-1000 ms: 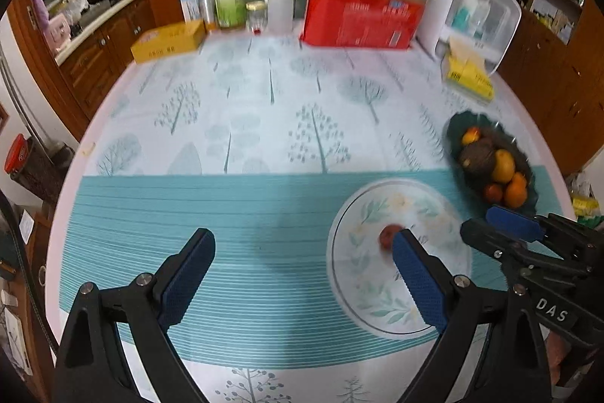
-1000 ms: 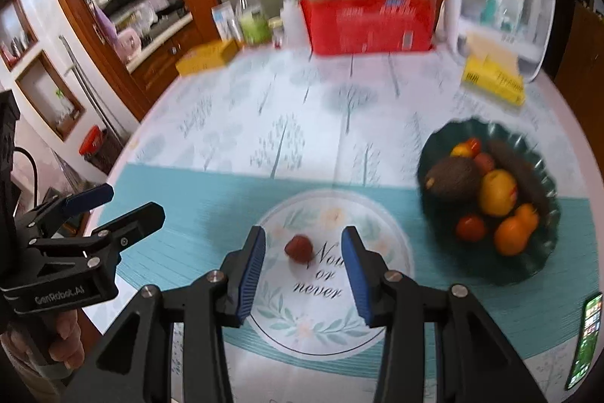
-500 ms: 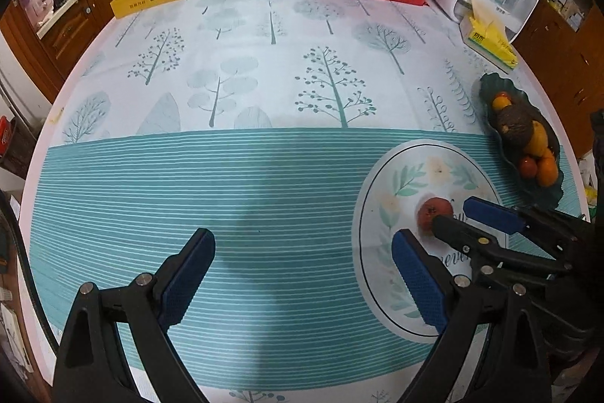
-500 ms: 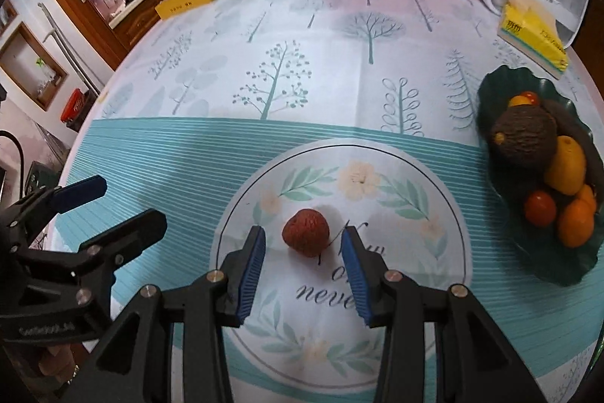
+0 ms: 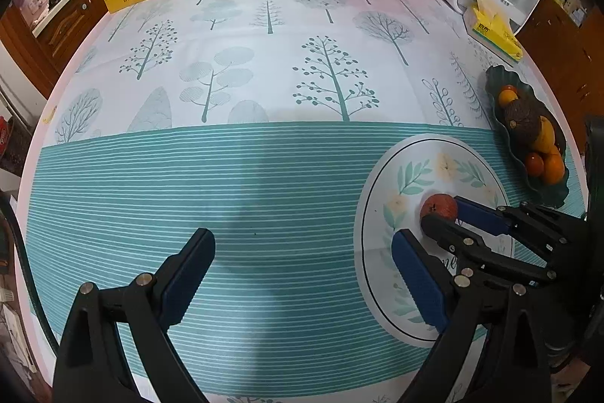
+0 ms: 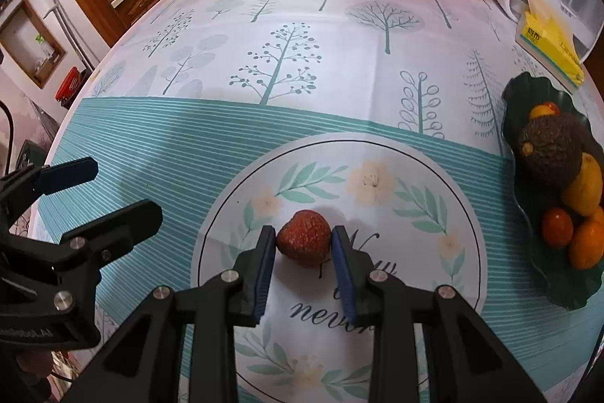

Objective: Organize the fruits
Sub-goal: 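Grasp the last brown lychee on the white plate with the right tool, then carry the lychee onto the green plate and open the right tool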

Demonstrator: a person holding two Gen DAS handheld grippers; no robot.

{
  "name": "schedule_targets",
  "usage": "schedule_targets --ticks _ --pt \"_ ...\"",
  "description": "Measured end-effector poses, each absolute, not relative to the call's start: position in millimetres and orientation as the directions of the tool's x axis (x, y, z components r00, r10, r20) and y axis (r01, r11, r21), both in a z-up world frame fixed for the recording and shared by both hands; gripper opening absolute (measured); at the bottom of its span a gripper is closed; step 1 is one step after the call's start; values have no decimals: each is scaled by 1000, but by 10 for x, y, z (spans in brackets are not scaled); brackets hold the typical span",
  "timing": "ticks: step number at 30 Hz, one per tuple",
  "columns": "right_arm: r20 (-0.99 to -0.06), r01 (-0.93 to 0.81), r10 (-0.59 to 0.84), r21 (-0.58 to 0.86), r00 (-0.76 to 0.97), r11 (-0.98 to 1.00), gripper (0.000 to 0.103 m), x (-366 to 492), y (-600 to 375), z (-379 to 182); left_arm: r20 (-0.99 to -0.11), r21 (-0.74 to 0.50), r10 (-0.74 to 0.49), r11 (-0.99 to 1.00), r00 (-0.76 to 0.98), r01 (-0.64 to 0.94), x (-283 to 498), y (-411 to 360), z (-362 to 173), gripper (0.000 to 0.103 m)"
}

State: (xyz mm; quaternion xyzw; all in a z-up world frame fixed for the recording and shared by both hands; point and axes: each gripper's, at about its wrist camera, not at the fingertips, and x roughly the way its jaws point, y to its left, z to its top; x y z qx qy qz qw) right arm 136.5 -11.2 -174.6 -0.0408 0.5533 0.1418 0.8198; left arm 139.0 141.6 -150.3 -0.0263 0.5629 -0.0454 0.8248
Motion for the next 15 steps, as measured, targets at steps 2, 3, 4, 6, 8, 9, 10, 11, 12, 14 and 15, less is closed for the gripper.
schedule_targets --ticks 2,3,4,6,8,9,10,11,12,14,15 --pt "-916 -284 196 95 349 954 30 1368 -121 -1749 -928 -89 -100 995 359 46 1379 1398 -1498 94" --pt "-916 -285 200 99 349 953 29 1368 -126 -1750 -929 -87 -98 995 358 47 1372 1396 -1495 94" --pt "-915 -284 204 105 347 953 29 1367 -133 -1750 -930 -84 -96 995 356 48 1365 1396 -1488 94" --pt "-916 -279 219 125 337 952 28 1363 -163 -1741 -930 -80 -92 996 355 48 1343 1383 -1465 94" --pt "-912 -277 224 129 343 952 28 1316 -176 -1694 -930 -77 -90 996 355 51 1320 1369 -1432 94" --pt "-909 -282 226 128 350 951 28 1279 -184 -1661 -930 -77 -90 996 356 52 1307 1363 -1411 94" --pt "-905 -287 228 124 360 950 28 1230 -199 -1613 -930 -74 -87 996 358 50 1291 1348 -1385 94" --pt "-902 -290 228 122 367 949 28 1187 -217 -1572 -930 -71 -84 996 359 51 1274 1335 -1364 94" --pt "-900 -290 229 122 370 949 28 1154 -236 -1543 -929 -69 -83 996 361 52 1260 1322 -1344 94" --pt "-895 -288 238 132 376 949 28 1052 -310 -1457 -927 -65 -81 996 366 58 1217 1273 -1288 94" --pt "-895 -285 241 136 377 949 28 1021 -340 -1430 -926 -63 -81 996 368 63 1202 1251 -1265 94"
